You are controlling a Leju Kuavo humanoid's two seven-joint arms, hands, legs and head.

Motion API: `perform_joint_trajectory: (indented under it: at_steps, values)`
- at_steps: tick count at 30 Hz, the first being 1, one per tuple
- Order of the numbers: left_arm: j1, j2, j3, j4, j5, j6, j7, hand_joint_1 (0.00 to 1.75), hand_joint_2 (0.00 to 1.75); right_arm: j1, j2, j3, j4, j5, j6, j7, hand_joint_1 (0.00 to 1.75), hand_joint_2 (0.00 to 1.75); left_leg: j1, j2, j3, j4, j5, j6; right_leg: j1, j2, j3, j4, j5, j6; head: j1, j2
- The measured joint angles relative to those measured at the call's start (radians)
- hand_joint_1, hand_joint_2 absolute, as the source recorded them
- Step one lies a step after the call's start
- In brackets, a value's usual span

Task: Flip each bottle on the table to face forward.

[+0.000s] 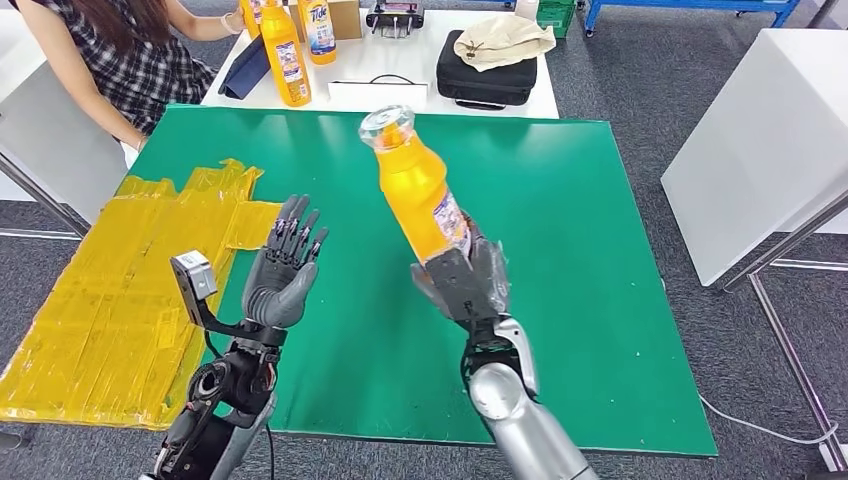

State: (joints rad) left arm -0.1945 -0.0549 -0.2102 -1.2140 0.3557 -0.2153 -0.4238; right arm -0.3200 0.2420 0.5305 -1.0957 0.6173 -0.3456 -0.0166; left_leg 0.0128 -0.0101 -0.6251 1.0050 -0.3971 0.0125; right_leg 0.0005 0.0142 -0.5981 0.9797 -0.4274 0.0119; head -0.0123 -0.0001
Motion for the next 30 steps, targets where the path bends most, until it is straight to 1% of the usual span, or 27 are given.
perform_joint_trajectory:
  at_steps: [5,11,16,20,24,30]
  values:
    - [0.005,-0.018,-0.026,-0.036,0.0,0.008,0.016,0.0,1.75,-0.031,0.072,0.04,0.116,-0.009,-0.012,0.002,1.75,1.75,0.0,0.0,0.0,0.0,0.0,0.0,0.0,0.0,0.0,0.0,0.0,0.0,0.0,0.0]
    - [0.016,-0.035,-0.043,-0.071,-0.008,0.023,0.03,0.0,1.75,-0.077,0.111,0.113,0.205,-0.045,-0.028,0.057,1.75,1.75,0.0,0.0,0.0,0.0,0.0,0.0,-0.001,0.0,0.0,0.0,0.0,0.0,0.0,0.0]
    - [0.008,-0.048,-0.041,-0.076,-0.002,0.023,0.054,0.0,1.75,-0.13,0.121,0.225,0.252,-0.132,-0.066,0.144,1.75,1.75,0.0,0.0,0.0,0.0,0.0,0.0,-0.001,0.0,0.0,0.0,0.0,0.0,0.0,0.0]
    - [0.004,-0.05,-0.033,-0.076,0.004,0.024,0.067,0.0,1.75,-0.171,0.12,0.297,0.274,-0.164,-0.072,0.188,1.75,1.75,0.0,0.001,0.0,0.0,0.0,0.0,-0.001,0.0,-0.001,0.0,0.0,0.0,0.0,0.0]
    - [0.01,-0.05,-0.02,-0.083,0.011,0.03,0.068,0.0,1.75,-0.198,0.119,0.352,0.284,-0.17,-0.07,0.226,1.75,1.75,0.0,0.001,0.0,0.0,0.0,0.0,0.0,0.001,-0.001,0.0,0.0,0.0,0.0,0.0]
    - [0.041,-0.033,0.007,-0.121,0.025,0.049,0.067,0.0,1.75,-0.235,0.116,0.46,0.282,-0.119,-0.064,0.334,1.75,1.75,0.0,0.001,0.0,0.0,0.0,0.0,-0.001,0.001,-0.001,0.0,0.0,0.0,0.0,0.0]
